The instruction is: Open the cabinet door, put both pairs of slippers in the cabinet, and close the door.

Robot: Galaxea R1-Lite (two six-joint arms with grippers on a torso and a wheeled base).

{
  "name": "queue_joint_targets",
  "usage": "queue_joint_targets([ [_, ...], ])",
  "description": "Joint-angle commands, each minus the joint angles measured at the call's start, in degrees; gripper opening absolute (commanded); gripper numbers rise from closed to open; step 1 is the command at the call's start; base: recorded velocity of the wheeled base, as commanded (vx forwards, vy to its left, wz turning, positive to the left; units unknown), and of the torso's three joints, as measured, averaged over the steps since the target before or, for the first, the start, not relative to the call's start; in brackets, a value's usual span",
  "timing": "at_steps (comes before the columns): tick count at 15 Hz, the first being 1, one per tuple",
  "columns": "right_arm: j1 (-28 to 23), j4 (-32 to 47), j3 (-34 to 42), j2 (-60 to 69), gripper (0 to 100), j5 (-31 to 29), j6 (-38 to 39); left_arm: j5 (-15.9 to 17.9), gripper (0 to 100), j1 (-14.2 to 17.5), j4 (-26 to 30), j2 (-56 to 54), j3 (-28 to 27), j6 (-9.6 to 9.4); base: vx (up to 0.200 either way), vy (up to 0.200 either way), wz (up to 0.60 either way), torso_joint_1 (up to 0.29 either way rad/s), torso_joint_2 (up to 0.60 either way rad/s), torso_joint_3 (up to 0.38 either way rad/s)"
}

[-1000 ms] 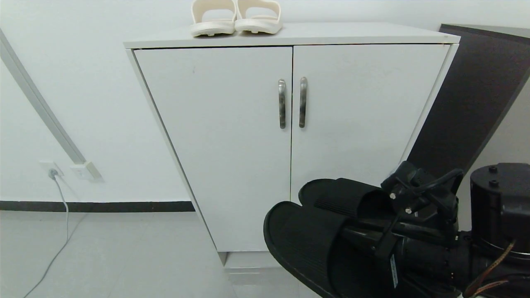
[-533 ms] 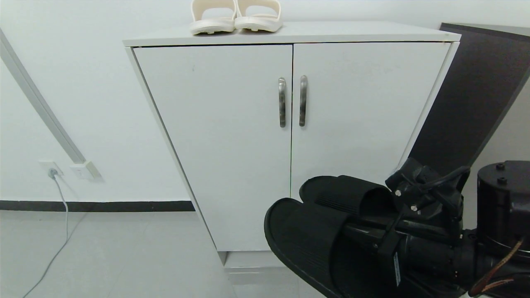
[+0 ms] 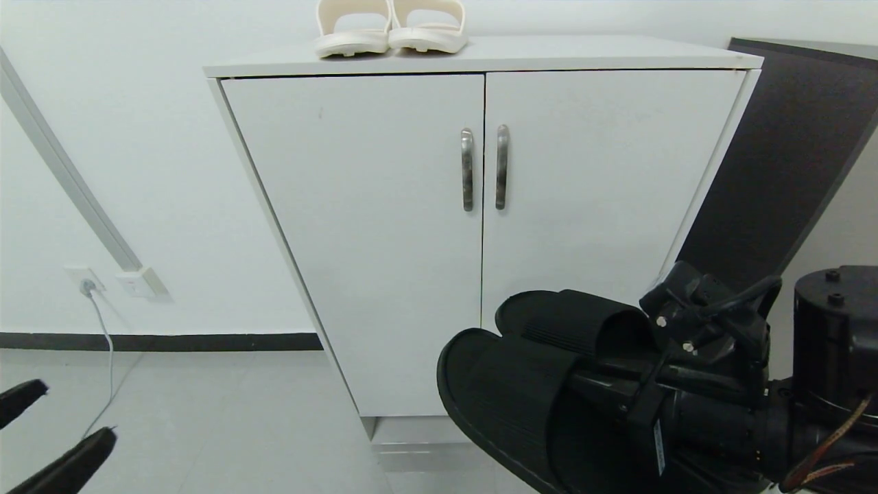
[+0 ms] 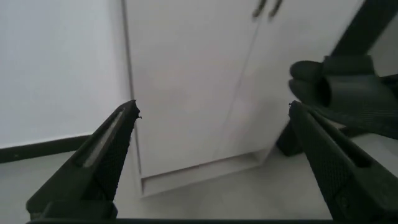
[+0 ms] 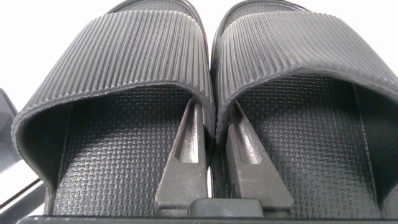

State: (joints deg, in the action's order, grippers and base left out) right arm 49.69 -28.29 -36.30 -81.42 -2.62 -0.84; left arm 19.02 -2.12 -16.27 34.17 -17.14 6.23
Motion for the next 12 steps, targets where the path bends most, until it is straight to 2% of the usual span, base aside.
queue_joint_targets([
  [1,0.5,0.0,-0.1,0.1,0,-0.1,0.0,2.3,100,-3.5,-2.2,12.2,-4.0,0.27,0.0,0.0,0.0,0.0,0.0,0.0],
  [4,0.6,0.0,-0.1,-0.4,0,-0.1,-1.2,1.8,100,-11.9,-2.2,17.7,-9.1,0.45,0.0,0.0,0.0,0.0,0.0,0.0],
  [6,1.0,0.0,0.4,0.2,0,-0.7,-1.4,-0.2,100,-16.7,-2.2,21.6,-12.0,0.45,0.0,0.0,0.0,0.0,0.0,0.0],
  [9,1.1,0.0,0.5,0.7,0,-0.3,-1.3,-1.0,100,-20.7,-5.1,30.3,-19.1,0.89,0.0,0.0,0.0,0.0,0.0,0.0],
  [11,1.2,0.0,0.8,0.2,0,-0.2,-1.3,-4.2,100,-25.3,-7.4,35.4,-23.6,2.38,0.0,0.0,0.0,0.0,0.0,0.0],
  [12,1.5,0.0,0.8,-0.7,0,-0.2,-1.3,-7.0,100,-29.4,-7.6,38.6,-26.5,3.0,0.0,0.0,0.0,0.0,0.0,0.0],
])
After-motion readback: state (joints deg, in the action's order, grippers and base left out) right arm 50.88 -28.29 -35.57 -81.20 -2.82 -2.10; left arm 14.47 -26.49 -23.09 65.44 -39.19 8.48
